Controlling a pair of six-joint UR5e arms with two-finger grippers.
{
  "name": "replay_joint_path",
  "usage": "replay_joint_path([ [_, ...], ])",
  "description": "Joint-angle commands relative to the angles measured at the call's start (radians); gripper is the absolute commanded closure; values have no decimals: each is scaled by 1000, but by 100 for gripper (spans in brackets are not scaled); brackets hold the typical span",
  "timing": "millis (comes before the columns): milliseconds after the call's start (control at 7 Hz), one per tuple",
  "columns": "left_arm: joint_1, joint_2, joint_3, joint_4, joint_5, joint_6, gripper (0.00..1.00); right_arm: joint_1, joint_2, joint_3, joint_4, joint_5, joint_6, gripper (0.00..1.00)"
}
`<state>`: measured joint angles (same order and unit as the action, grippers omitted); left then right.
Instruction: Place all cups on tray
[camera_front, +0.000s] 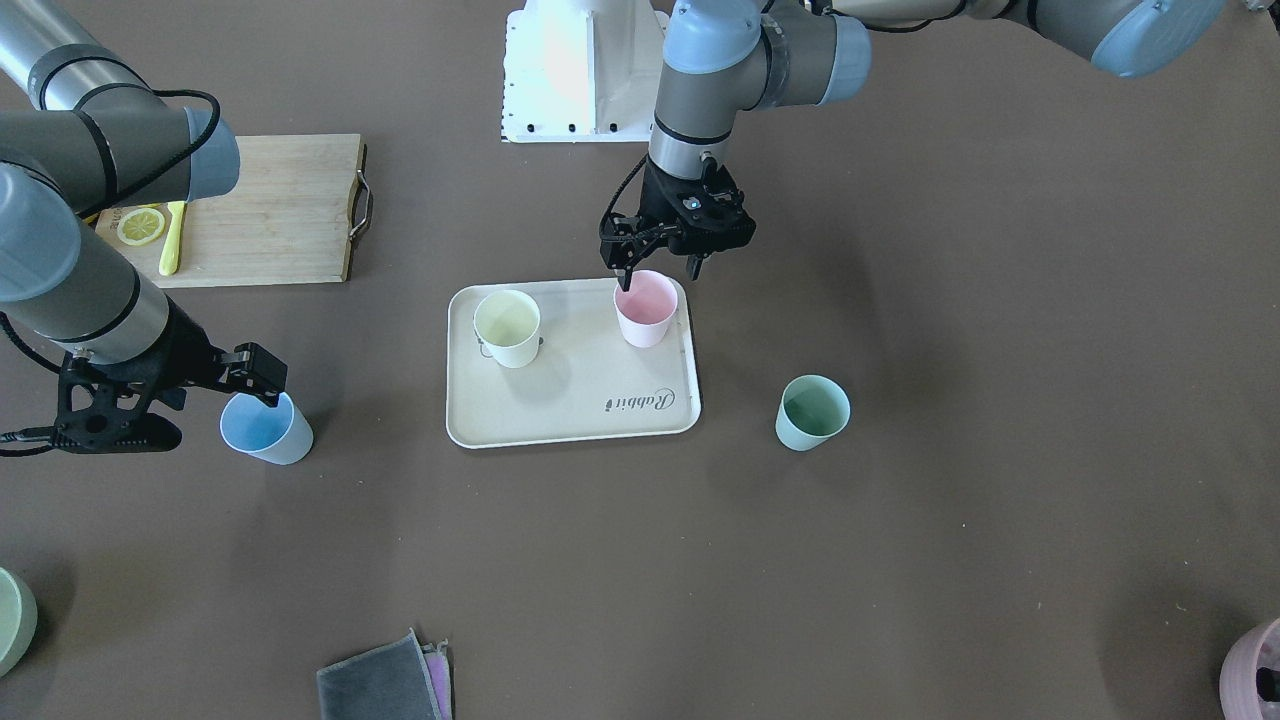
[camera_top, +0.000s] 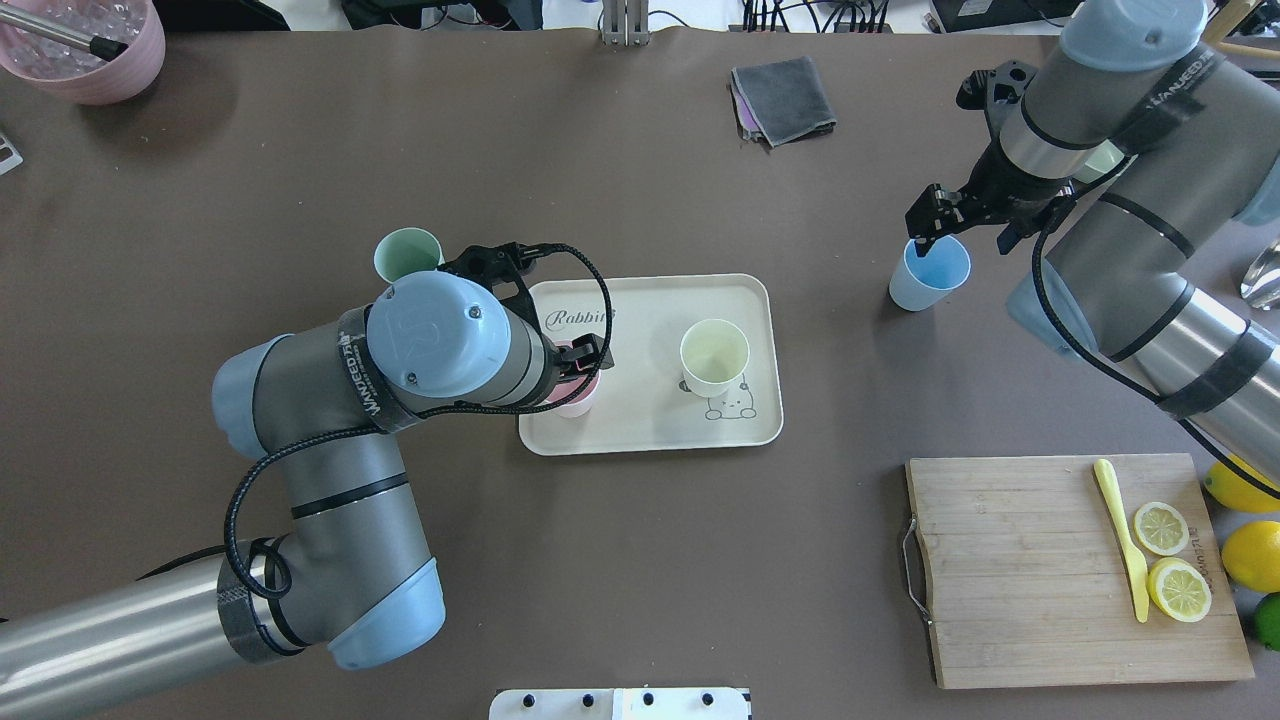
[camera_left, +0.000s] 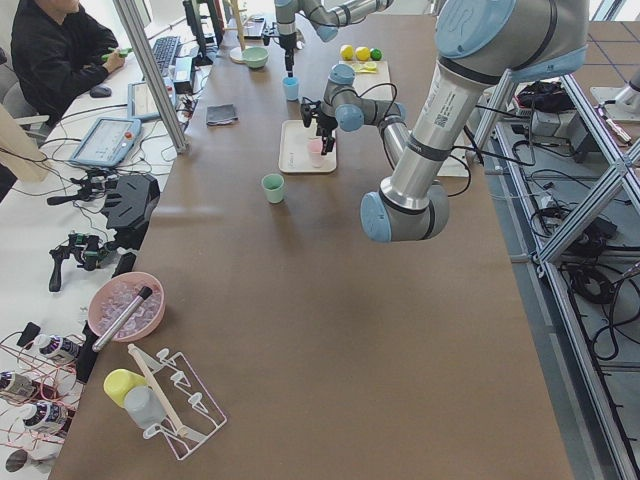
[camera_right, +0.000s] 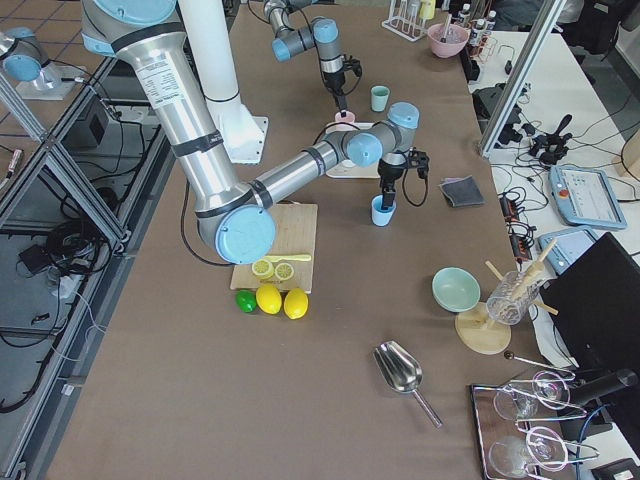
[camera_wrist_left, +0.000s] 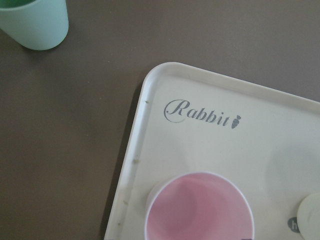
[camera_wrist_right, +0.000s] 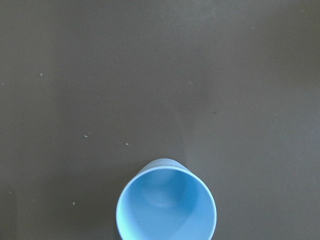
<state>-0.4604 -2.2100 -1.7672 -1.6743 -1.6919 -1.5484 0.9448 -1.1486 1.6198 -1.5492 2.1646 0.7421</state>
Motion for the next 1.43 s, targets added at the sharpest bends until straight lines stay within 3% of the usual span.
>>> replay_joint_path([
  [0, -26, 1, -30, 4, -8, 8, 3, -31, -22, -128, 198, -28, 6, 10],
  [143, -29, 3, -31, 2, -17, 10, 3, -31, -19, -145, 222, -26, 2, 12],
  [286, -40, 4, -29, 2, -17, 10, 3, -29, -19, -146, 222, -26, 5, 23],
  [429, -47, 4, -31, 4, -18, 11, 3, -31, -17, -143, 225, -25, -3, 99],
  [1000, -133, 4, -112, 74, -126, 46, 3, -26, -13, -127, 225, -19, -7, 100],
  [1286, -220, 25, -109, 99, -149, 219, 3, -8, -11, -74, 209, 10, -6, 100],
])
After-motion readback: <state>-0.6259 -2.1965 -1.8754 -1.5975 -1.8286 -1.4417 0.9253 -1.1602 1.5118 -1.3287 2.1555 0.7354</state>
